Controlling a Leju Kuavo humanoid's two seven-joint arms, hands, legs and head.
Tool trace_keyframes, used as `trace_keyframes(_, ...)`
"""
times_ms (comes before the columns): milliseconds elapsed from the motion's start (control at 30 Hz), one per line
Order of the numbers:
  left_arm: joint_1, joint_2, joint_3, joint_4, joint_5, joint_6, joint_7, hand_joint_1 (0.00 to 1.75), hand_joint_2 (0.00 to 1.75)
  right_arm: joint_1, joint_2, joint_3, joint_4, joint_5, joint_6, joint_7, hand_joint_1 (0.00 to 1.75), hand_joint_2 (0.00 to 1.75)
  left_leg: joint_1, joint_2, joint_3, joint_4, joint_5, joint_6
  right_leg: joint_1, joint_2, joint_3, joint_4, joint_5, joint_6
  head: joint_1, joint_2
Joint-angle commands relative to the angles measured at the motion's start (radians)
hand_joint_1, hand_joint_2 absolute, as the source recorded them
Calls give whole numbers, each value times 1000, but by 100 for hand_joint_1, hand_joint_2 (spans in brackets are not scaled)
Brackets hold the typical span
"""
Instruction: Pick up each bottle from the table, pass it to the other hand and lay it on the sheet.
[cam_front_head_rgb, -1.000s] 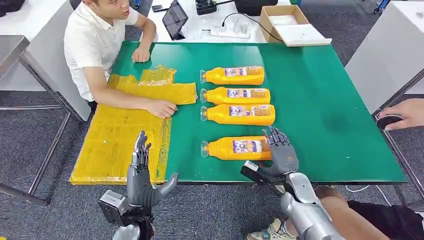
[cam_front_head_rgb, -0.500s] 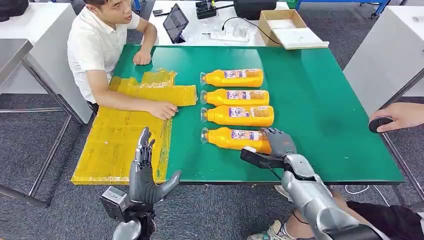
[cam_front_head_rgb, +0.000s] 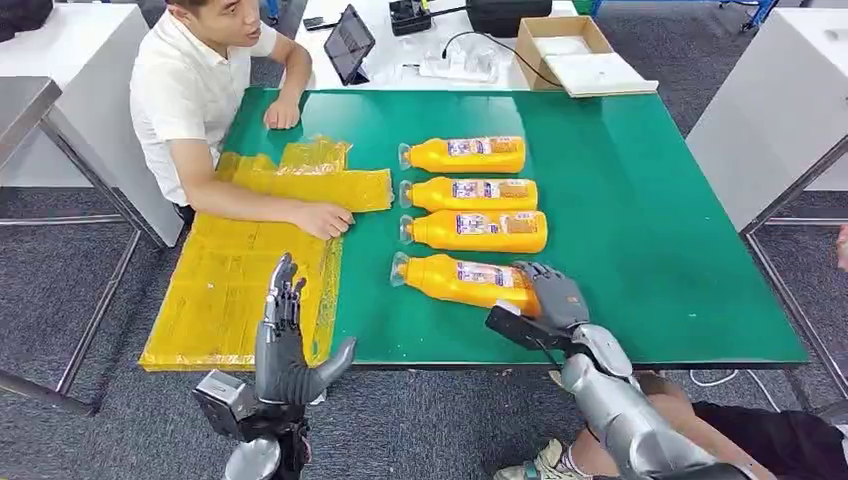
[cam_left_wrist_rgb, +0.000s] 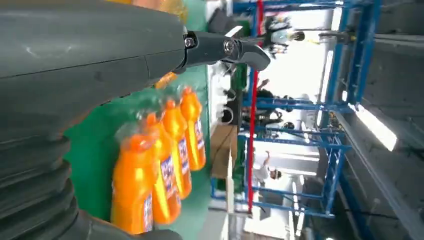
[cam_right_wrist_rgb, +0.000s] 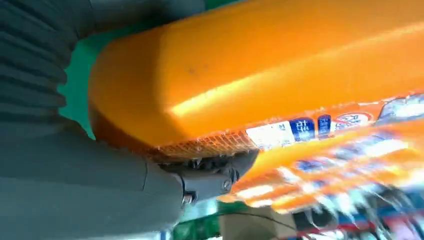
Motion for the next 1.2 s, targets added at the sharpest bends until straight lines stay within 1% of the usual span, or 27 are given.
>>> trace_keyframes(33,-12,-45,85,178,98,-13,-32,0,175,234,92,-19,-451,-127,-47,18,175,175,1,-1,2,-2,-1,-2,1,-2,2,-1,-2,-2,0,0)
trace_keyframes(67,-14,-45,84,179,99,-12,-32,0,175,232,86,-13,-448,-132,-44,23,175,175,1,-2,-1,-1,-1,-2,1,-1,-1,0,-2,-1,0,0)
trace_keyframes(133,-26,-49,91,219,184,-22,-6,0,175,266,101,-4,-514,-209,-99,-60,175,175,1,-3,-4,-1,0,-1,0,-1,-3,0,-2,0,0,0)
trace_keyframes(167,-30,-45,86,225,212,-21,11,0,175,289,113,11,-564,-233,-110,-61,175,175,1,-3,-2,-2,-1,-1,0,-2,-1,0,-3,0,0,0)
trace_keyframes(233,-36,-33,71,234,224,-20,15,0,175,318,132,37,-625,-251,-144,-59,175,175,1,-5,-5,-1,0,-1,0,-2,-4,0,-3,1,0,0)
trace_keyframes(300,-37,-31,69,236,226,-19,13,0,175,324,142,48,-640,-250,-161,-50,175,175,1,-3,-4,-1,-1,-1,0,0,-3,1,-4,1,1,0)
trace_keyframes(333,-34,-27,61,231,224,-15,8,0,175,332,148,52,-651,-256,-195,-58,175,175,1,-3,-6,-1,-1,-1,0,0,-4,0,-3,1,0,0)
trace_keyframes(367,-25,-21,49,216,221,-18,5,0,175,343,156,55,-658,-267,-212,-64,175,175,1,-2,-3,-1,-2,-2,0,0,-2,0,-4,0,0,0)
trace_keyframes(400,-20,3,10,205,190,-33,-5,0,175,348,156,66,-655,-282,-218,-66,175,175,0,-3,-4,-1,-2,-1,0,-1,-4,0,-4,1,0,0)
trace_keyframes(467,-21,38,-39,215,128,-49,-22,0,175,341,151,87,-611,-290,-200,-63,175,175,0,-4,-4,-1,-2,-2,0,-2,-3,0,-4,0,0,0)
trace_keyframes(533,-22,39,-43,232,106,-55,-30,0,175,330,156,121,-536,-286,-181,-73,175,175,0,-5,-5,-2,-1,-1,0,-2,-4,-1,-3,1,0,0)
trace_keyframes(567,-22,39,-43,232,106,-55,-30,0,175,330,156,121,-536,-286,-181,-73,175,175,1,-3,-2,-3,-2,-2,0,0,-1,-2,-4,0,0,0)
trace_keyframes(633,-23,40,-56,227,88,-84,-32,0,175,319,160,158,-480,-282,-143,-79,175,175,1,-2,-3,-2,-2,-1,0,0,-2,-1,-4,1,0,0)
trace_keyframes(700,-26,32,-62,218,139,-167,-4,0,175,305,186,187,-428,-285,-134,-107,175,175,1,-2,-3,-2,-2,-2,1,0,-2,-2,-3,0,0,0)
trace_keyframes(733,-35,26,-62,230,274,-338,65,0,175,283,200,229,-373,-312,-104,-144,175,175,1,-2,-3,-2,-2,-2,1,0,-3,-1,-3,1,0,0)
trace_keyframes(767,-45,19,-65,237,275,-356,57,0,175,274,221,251,-333,-369,3,-165,175,175,1,-2,-4,-2,-1,-1,1,0,-4,-1,-3,1,0,0)
trace_keyframes(833,-63,7,-65,246,285,-375,58,0,175,257,245,299,-263,-352,-28,-178,175,175,1,-2,-6,-1,-1,-1,1,1,-5,-1,-3,1,0,0)
trace_keyframes(867,-67,7,-66,245,287,-383,59,0,175,252,248,310,-250,-349,-33,-179,175,175,1,-1,-4,-2,-2,-2,1,2,-3,-1,-3,0,0,0)
trace_keyframes(967,-71,7,-62,246,290,-385,62,0,175,248,243,313,-243,-353,-35,-181,175,175,1,-4,-6,-1,-1,-1,0,-2,-5,0,-3,1,0,0)
trace_keyframes(1000,-70,8,-61,246,290,-386,62,0,175,247,241,313,-244,-355,-34,-181,175,175,1,-4,-4,-2,-1,-1,1,-1,-3,-1,-3,1,0,0)
trace_keyframes(1067,-80,5,-54,252,295,-395,69,0,175,243,232,342,-240,-324,-50,-180,175,175,1,-4,-7,-1,-1,-1,0,-1,-6,0,-3,2,0,0)
trace_keyframes(1100,-103,-1,-44,277,327,-428,92,0,175,241,234,364,-230,-303,-72,-184,175,175,1,-3,-5,-1,-1,-1,1,0,-4,0,-3,1,0,0)
trace_keyframes(1200,-140,-22,-18,313,386,-456,122,0,175,246,250,395,-211,-300,-71,-199,175,175,1,-5,-5,-1,-1,-1,0,-2,-4,-1,-3,1,0,0)
